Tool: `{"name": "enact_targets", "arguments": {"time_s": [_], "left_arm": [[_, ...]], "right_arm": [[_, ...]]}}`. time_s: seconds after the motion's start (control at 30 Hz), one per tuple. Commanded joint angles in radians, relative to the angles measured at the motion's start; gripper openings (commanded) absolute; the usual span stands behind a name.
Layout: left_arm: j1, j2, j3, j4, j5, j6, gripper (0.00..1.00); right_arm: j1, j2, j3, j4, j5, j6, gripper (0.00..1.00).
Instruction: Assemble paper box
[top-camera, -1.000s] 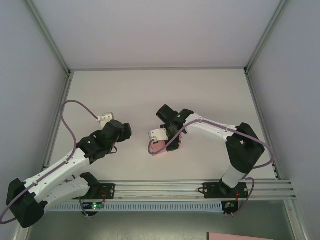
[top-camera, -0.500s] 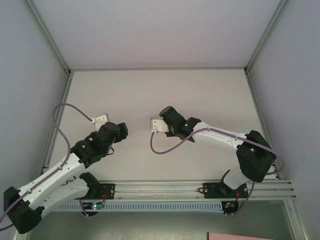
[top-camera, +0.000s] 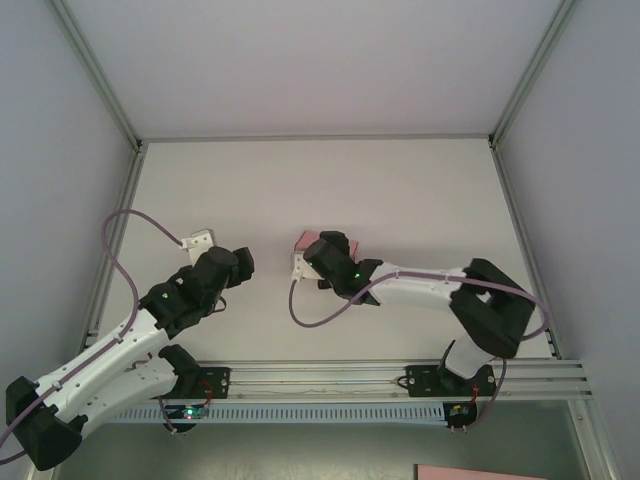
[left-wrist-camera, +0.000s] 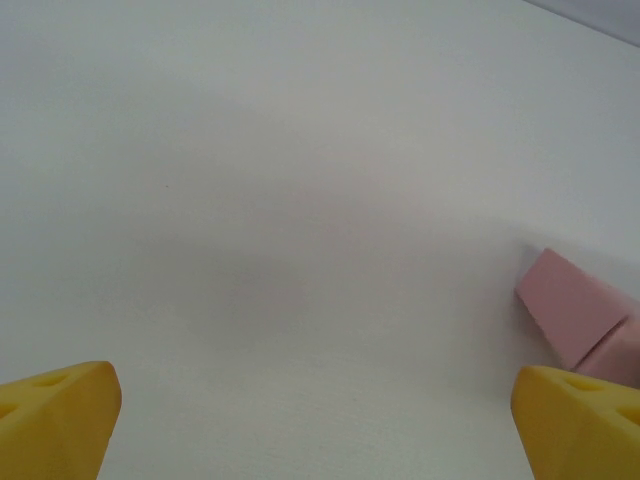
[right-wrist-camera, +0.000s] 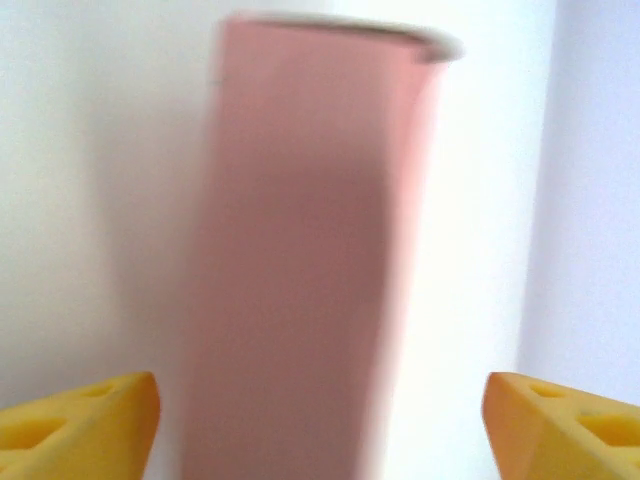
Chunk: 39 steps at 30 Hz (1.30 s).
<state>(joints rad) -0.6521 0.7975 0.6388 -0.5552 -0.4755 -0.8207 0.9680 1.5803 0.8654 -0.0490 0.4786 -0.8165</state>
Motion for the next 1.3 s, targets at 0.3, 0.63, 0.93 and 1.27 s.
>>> {"name": "enact_targets", "arguments": {"time_s": [0.3,0.63,0.93,1.27], "left_arm": [[0.049,0.076,0.05,-0.014,-0.11,0.049,1.0],[0.326,0.121,-0.162,0.658,-0.205,0.6,1.0],[0.478,0.374,-0.322,1.191,-0.033,0.719,1.0],[0.565,0.795,-0.358,1.719,0.227,0.826,1.0]], "right_arm": [[-0.11,-0.488,-0.16,-0.011,-0.19,0.246,0.98],[-0.773,-0.775,-0.487,0.352,-0.205,0.798,0.98],[-0.909,-0.581,-0.765,0.93,-0.51,0.759,0.98],[-0.955,-0.038,-0.636,1.312,-0.54,0.799,0.98]]}}
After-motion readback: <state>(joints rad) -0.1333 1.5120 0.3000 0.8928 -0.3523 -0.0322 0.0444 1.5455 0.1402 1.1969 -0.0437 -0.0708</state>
